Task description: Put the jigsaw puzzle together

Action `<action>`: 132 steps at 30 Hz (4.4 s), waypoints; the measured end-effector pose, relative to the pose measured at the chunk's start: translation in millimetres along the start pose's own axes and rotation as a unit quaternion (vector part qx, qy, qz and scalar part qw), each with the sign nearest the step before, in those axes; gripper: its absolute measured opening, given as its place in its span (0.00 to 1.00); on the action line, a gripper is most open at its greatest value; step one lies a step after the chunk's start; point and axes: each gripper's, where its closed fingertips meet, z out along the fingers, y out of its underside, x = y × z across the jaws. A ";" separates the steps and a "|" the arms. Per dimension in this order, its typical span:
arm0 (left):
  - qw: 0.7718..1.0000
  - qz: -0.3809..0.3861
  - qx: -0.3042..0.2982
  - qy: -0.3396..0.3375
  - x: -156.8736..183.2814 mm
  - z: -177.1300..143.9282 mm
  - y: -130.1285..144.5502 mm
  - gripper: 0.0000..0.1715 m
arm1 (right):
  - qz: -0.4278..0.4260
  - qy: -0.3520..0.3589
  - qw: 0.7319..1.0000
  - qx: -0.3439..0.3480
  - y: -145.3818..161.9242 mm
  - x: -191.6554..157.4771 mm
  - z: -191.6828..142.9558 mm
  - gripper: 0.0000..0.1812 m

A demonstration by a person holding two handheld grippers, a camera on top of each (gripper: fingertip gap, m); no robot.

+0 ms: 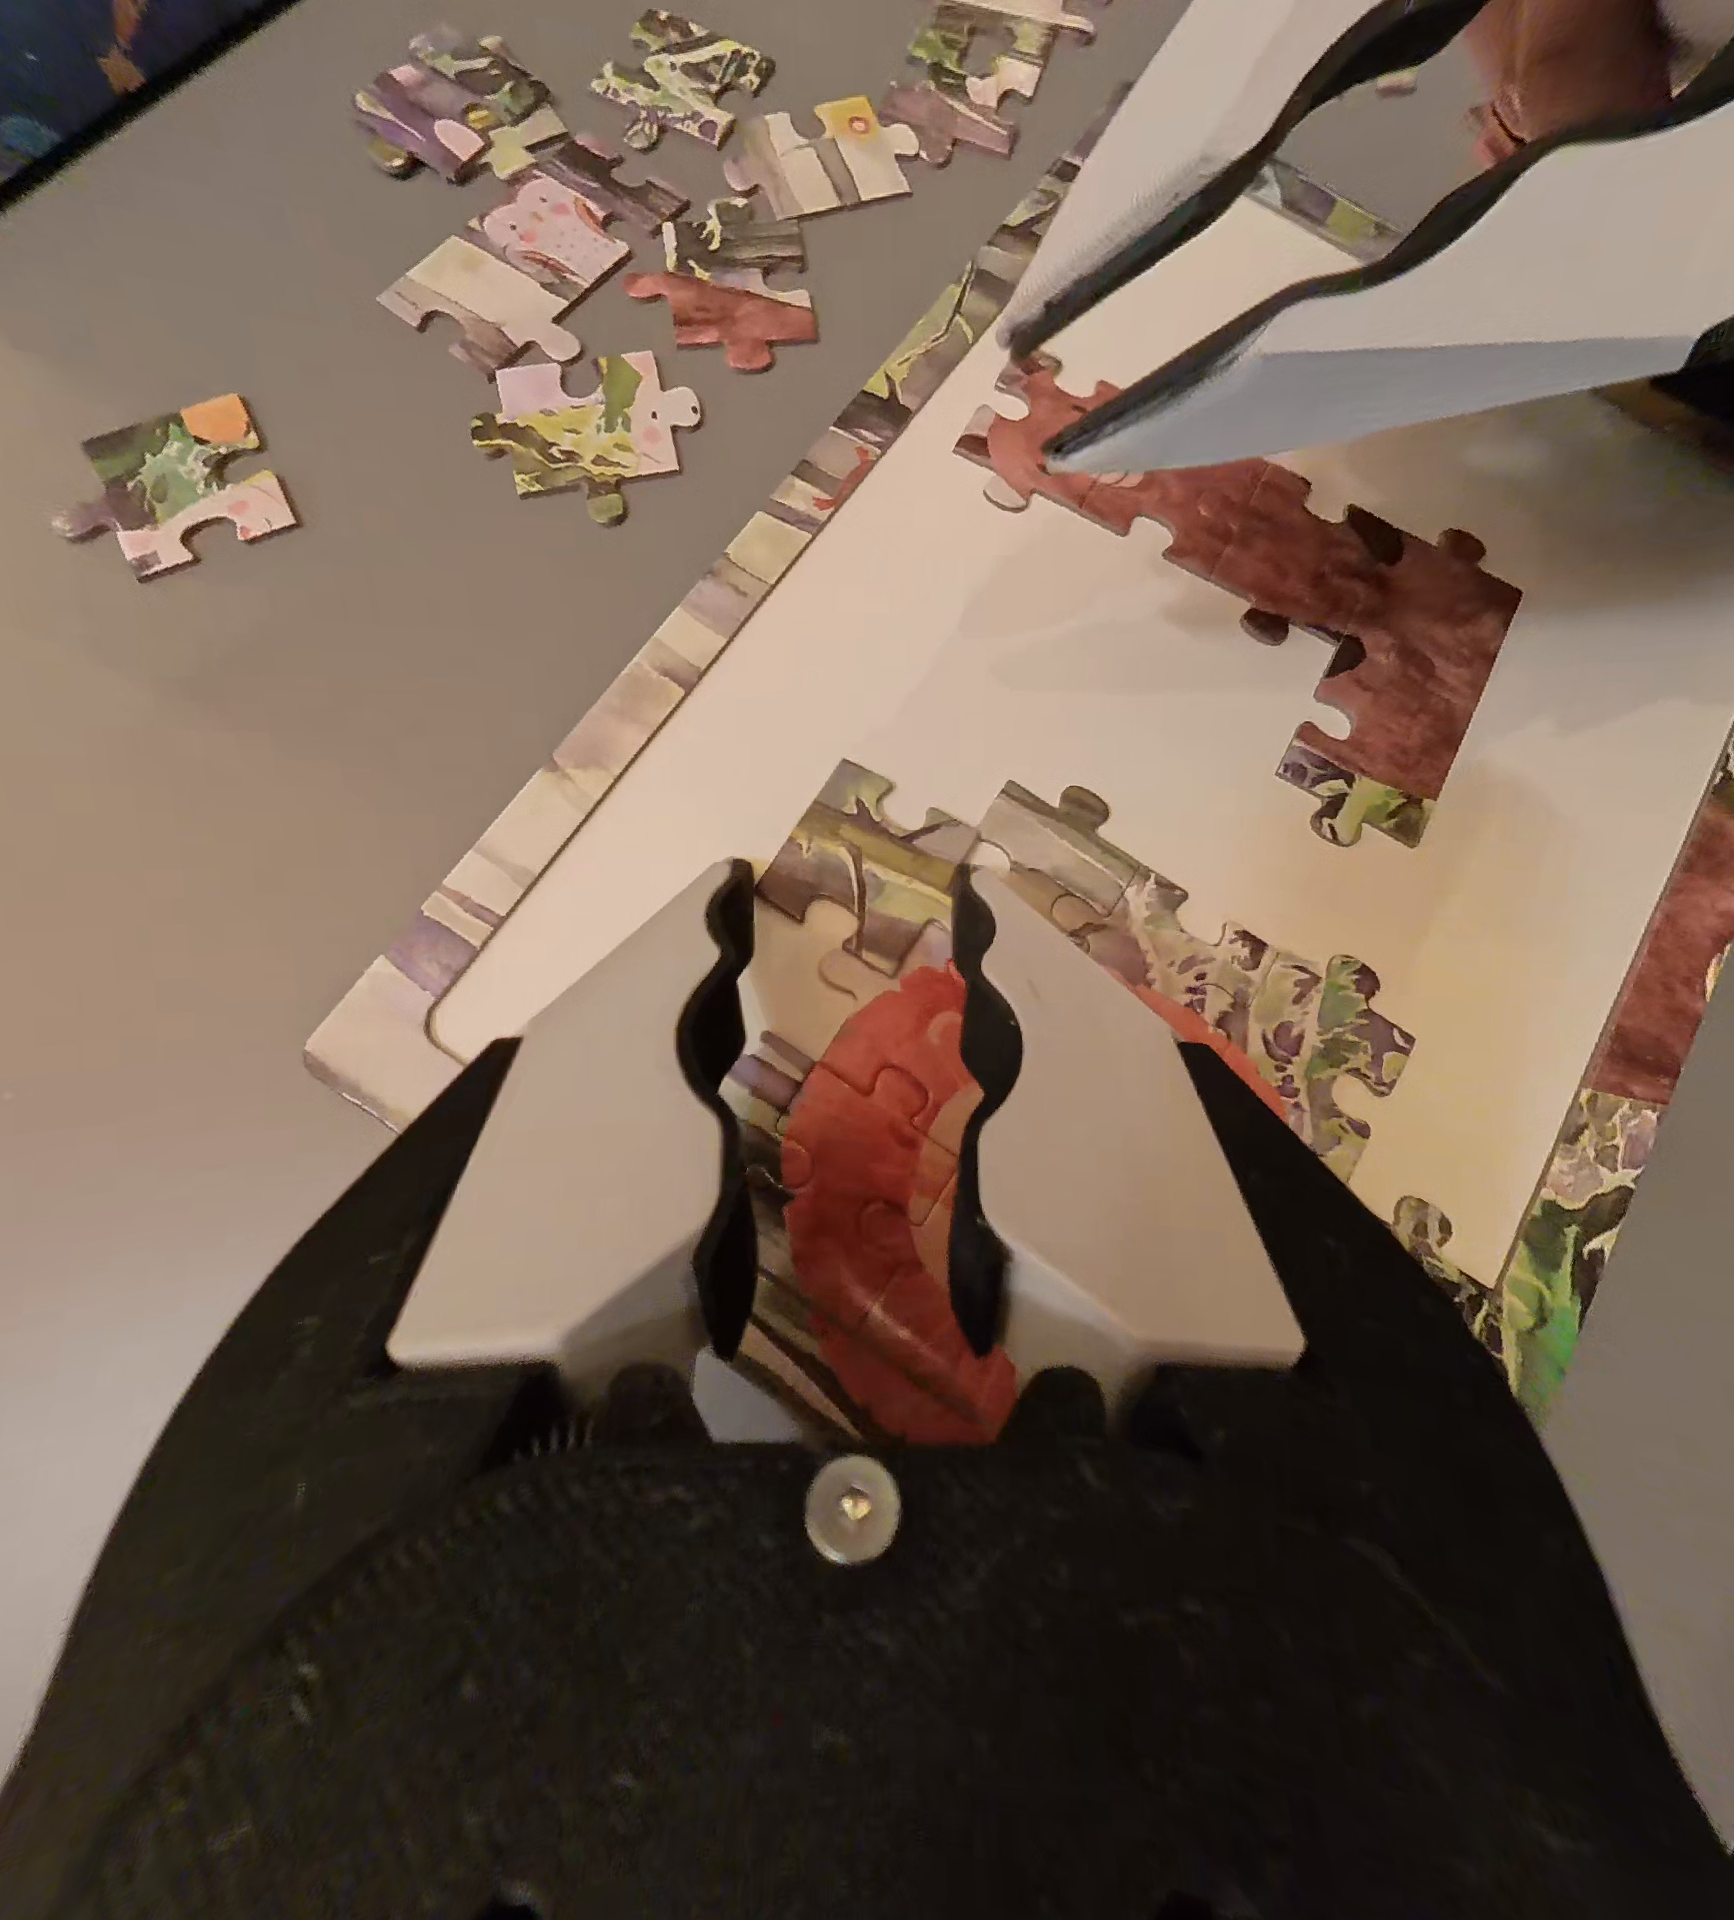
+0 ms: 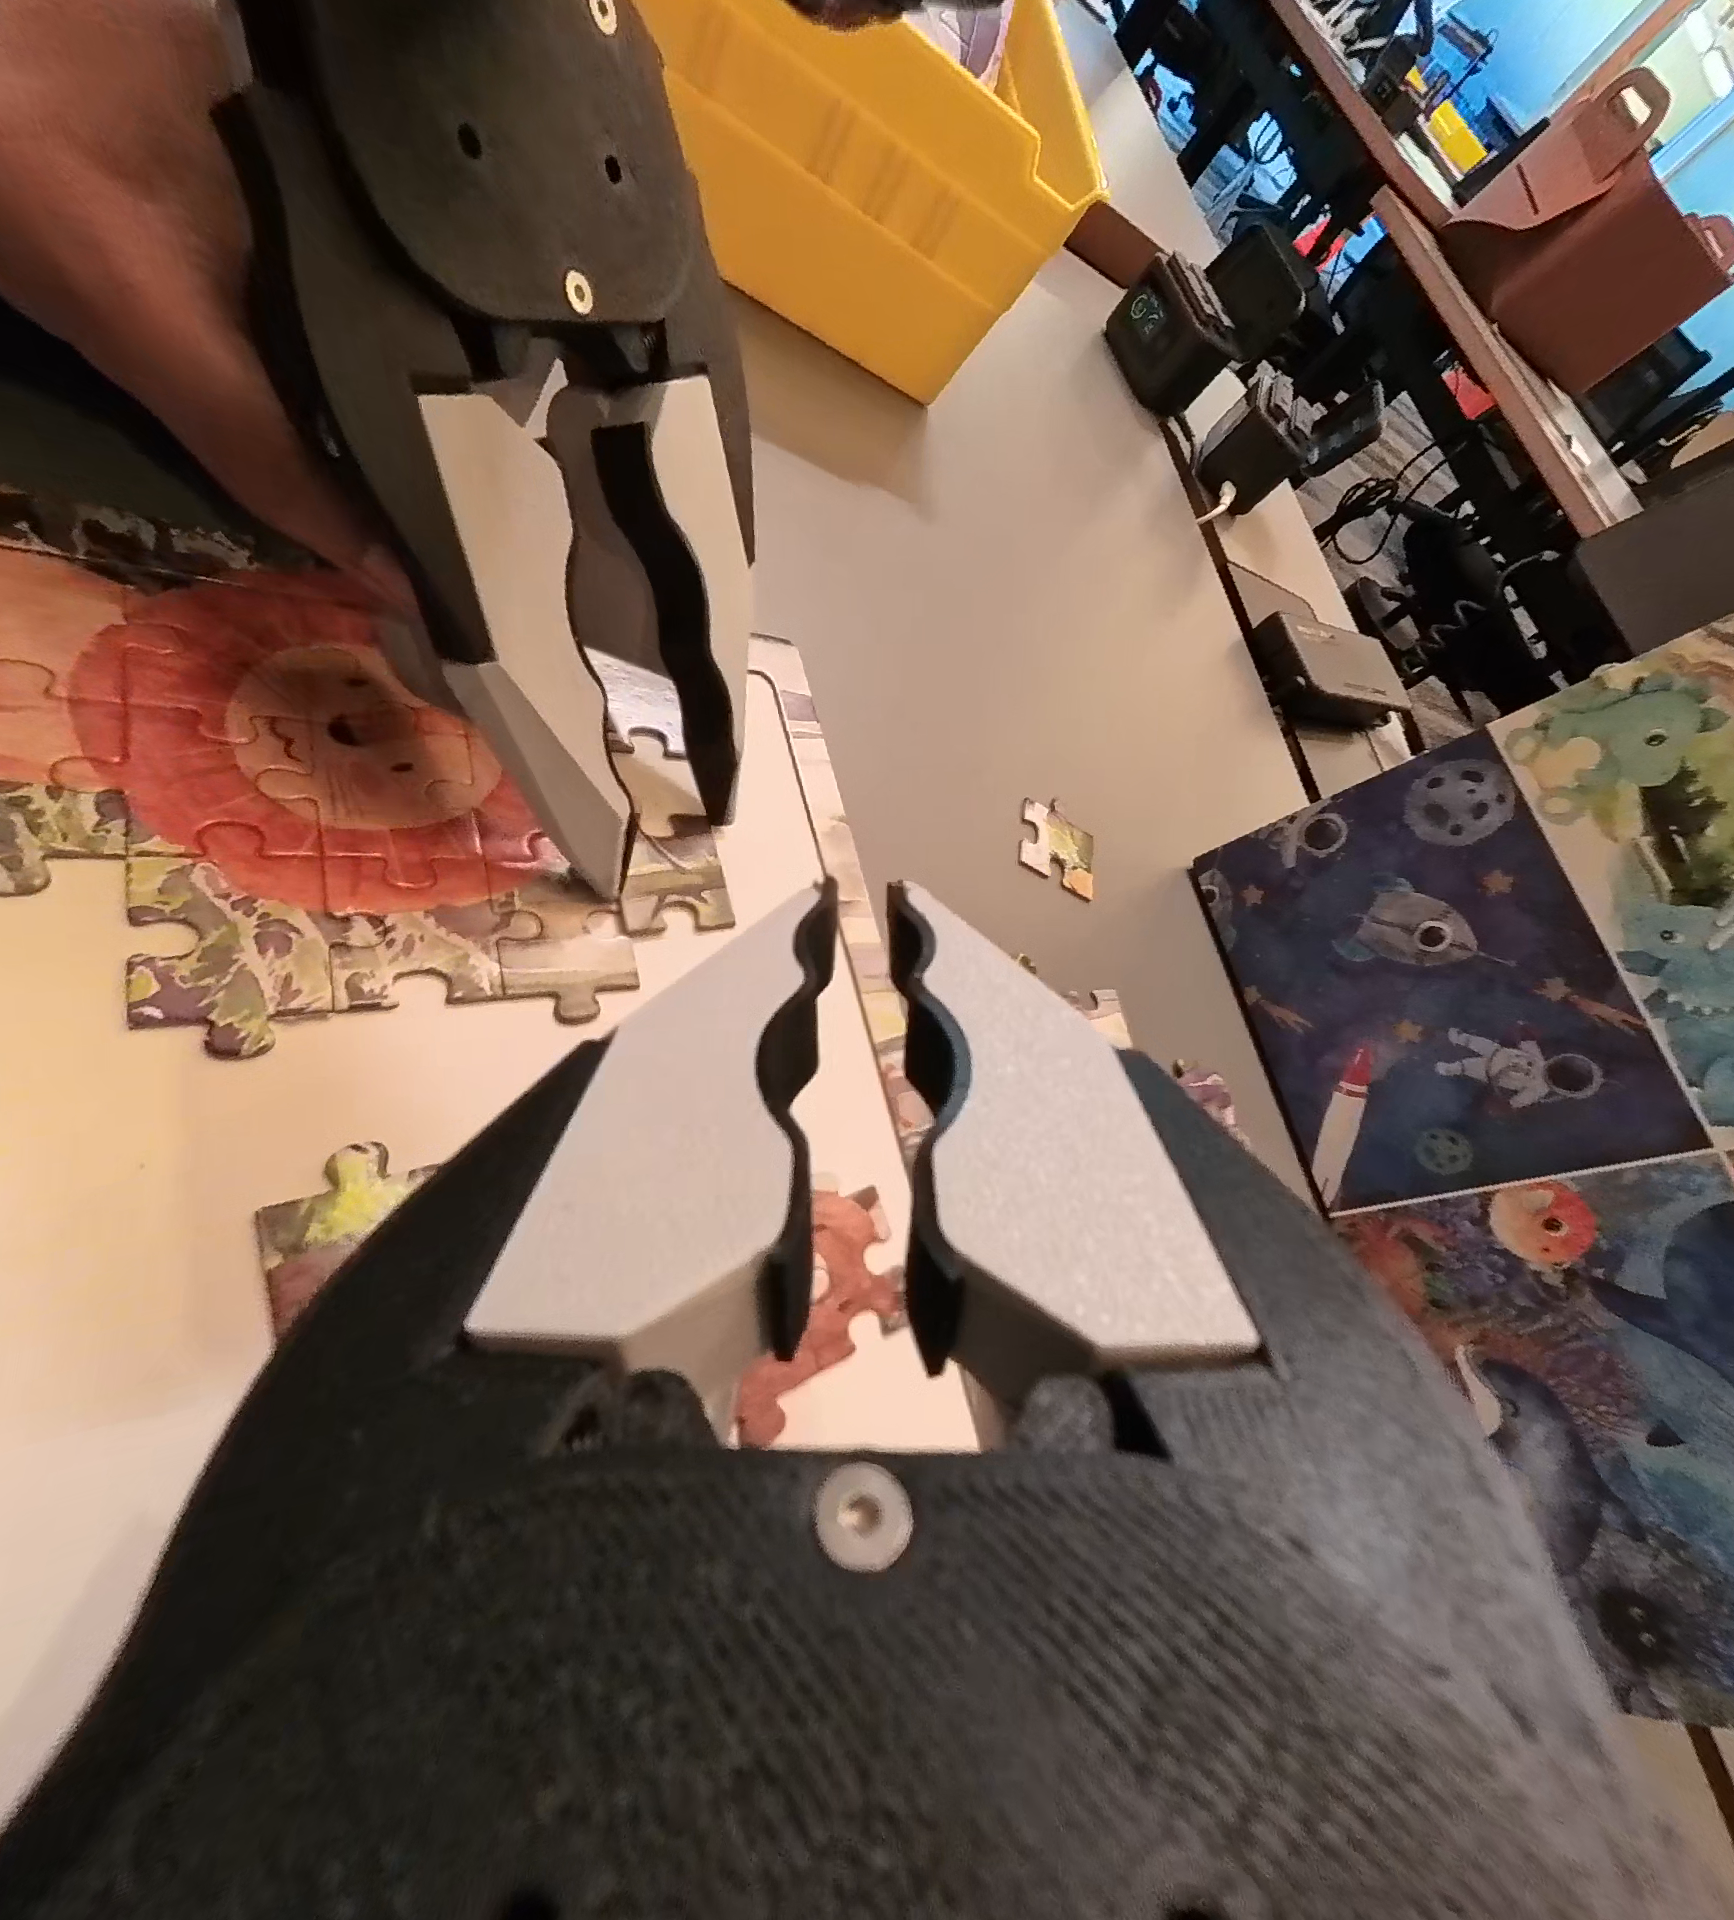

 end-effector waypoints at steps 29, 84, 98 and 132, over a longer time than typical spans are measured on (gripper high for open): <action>0.999 -0.016 -0.003 -0.035 -10.1 4.1 -3.7 0.25 | 0.048 0.084 0.995 0.038 -2.2 40.4 -51.6 0.03; 0.996 -0.024 -0.001 -0.083 -22.1 -8.2 -5.6 0.23 | 0.031 0.095 0.995 0.028 -1.7 40.7 -51.5 0.03; 0.996 -0.027 -0.007 -0.082 -96.4 4.9 -50.2 0.23 | 0.166 0.295 0.941 -0.011 59.9 118.4 -141.1 0.03; 0.992 -0.056 0.051 -0.098 -113.8 -13.4 -38.6 0.26 | 0.329 0.241 0.913 0.016 128.6 115.1 -148.4 0.08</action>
